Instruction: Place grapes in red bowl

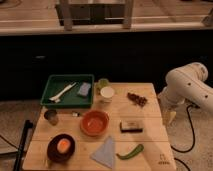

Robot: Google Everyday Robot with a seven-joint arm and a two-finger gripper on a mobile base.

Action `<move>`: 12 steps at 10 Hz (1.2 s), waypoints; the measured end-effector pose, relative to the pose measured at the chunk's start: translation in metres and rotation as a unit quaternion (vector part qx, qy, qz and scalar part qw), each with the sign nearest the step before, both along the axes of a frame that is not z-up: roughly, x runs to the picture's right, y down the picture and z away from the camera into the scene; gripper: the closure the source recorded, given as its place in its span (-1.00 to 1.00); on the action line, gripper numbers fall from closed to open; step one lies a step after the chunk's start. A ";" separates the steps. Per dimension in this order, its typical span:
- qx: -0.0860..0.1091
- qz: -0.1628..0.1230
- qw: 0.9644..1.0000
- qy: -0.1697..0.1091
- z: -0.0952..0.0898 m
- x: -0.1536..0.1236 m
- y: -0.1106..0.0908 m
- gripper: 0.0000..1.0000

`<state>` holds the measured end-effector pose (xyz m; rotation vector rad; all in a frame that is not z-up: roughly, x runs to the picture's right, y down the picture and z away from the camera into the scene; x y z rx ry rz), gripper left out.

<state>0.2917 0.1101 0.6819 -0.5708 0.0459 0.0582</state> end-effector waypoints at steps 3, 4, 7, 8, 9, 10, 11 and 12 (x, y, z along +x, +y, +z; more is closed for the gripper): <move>0.000 0.000 1.000 0.000 0.000 0.000 0.000 -0.60; 0.000 0.000 1.000 0.000 0.000 0.000 0.000 -0.60; 0.002 -0.003 1.000 0.001 0.001 0.000 0.000 -0.60; 0.007 -0.013 1.000 0.000 0.006 -0.004 -0.001 -0.60; 0.012 -0.026 1.000 -0.004 0.015 -0.018 -0.004 -0.60; 0.014 -0.031 0.999 -0.006 0.018 -0.025 -0.005 -0.60; 0.016 -0.036 0.999 -0.006 0.020 -0.026 -0.004 -0.60; 0.019 -0.041 0.999 -0.007 0.023 -0.027 -0.005 -0.60</move>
